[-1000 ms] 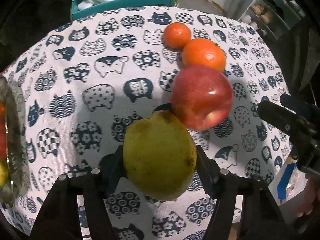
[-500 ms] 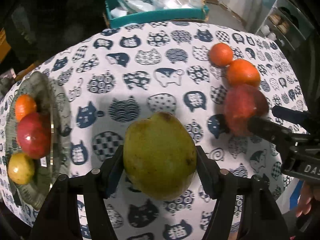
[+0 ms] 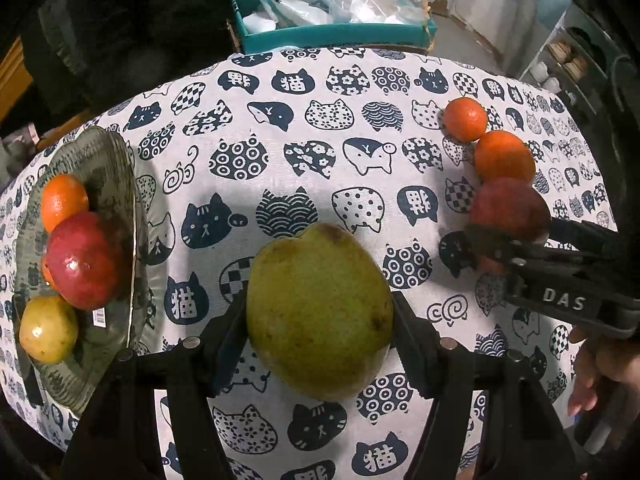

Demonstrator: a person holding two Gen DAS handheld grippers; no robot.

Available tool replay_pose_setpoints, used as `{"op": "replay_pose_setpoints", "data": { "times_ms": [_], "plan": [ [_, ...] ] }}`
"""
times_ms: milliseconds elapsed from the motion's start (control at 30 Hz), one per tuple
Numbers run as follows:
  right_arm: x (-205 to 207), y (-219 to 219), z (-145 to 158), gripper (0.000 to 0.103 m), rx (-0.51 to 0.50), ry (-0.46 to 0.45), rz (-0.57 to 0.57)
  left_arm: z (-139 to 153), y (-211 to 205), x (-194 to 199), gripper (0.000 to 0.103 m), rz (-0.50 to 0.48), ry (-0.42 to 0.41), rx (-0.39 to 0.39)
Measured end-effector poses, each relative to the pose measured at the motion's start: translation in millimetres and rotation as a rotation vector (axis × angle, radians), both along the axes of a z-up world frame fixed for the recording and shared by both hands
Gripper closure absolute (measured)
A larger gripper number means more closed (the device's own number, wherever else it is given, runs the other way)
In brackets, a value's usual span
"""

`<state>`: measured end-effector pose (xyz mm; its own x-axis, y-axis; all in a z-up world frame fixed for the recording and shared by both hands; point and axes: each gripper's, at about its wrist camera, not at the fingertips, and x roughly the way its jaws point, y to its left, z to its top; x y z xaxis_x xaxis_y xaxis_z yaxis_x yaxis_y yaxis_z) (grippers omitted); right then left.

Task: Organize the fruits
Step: 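Carry the pear with the left tool while the right tool carries the apple to the bowl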

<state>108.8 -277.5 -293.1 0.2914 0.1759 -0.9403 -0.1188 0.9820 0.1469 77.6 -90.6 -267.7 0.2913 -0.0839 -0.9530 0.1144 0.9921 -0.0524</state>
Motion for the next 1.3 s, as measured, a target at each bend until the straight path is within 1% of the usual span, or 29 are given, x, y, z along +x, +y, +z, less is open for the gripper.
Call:
{"op": "replay_pose_setpoints", "data": {
  "times_ms": [133,167,333,533,967,1167,1300],
  "plan": [
    [3.4,3.2,-3.1,0.023,-0.017,-0.001,-0.001,2.3,3.1,-1.6,0.034,0.002,-0.008,0.005],
    [3.8,3.7,-3.8,0.027,-0.034,-0.003,0.002,3.3,4.1,-2.3,0.034,0.004,-0.009,0.005],
    [6.6,8.5,-6.7,0.028,-0.039,-0.010,0.013,8.5,6.5,-4.5,0.034,0.009,-0.019,-0.001],
    [-5.5,13.5,-1.2,0.028,-0.069,-0.049,0.035,19.4,8.1,-8.9,0.034,0.009,-0.045,-0.005],
    [-26.7,15.7,56.5,0.028,-0.039,-0.189,0.048,61.0,21.3,-21.9,0.034,0.018,-0.138,-0.013],
    [-30.6,23.0,92.5,0.028,-0.029,-0.266,0.074,83.7,33.3,-23.8,0.034,0.038,-0.203,-0.007],
    [-38.4,30.7,116.6,0.028,-0.027,-0.322,0.096,100.4,45.8,-27.8,0.034,0.067,-0.242,-0.018]
  ]
}}
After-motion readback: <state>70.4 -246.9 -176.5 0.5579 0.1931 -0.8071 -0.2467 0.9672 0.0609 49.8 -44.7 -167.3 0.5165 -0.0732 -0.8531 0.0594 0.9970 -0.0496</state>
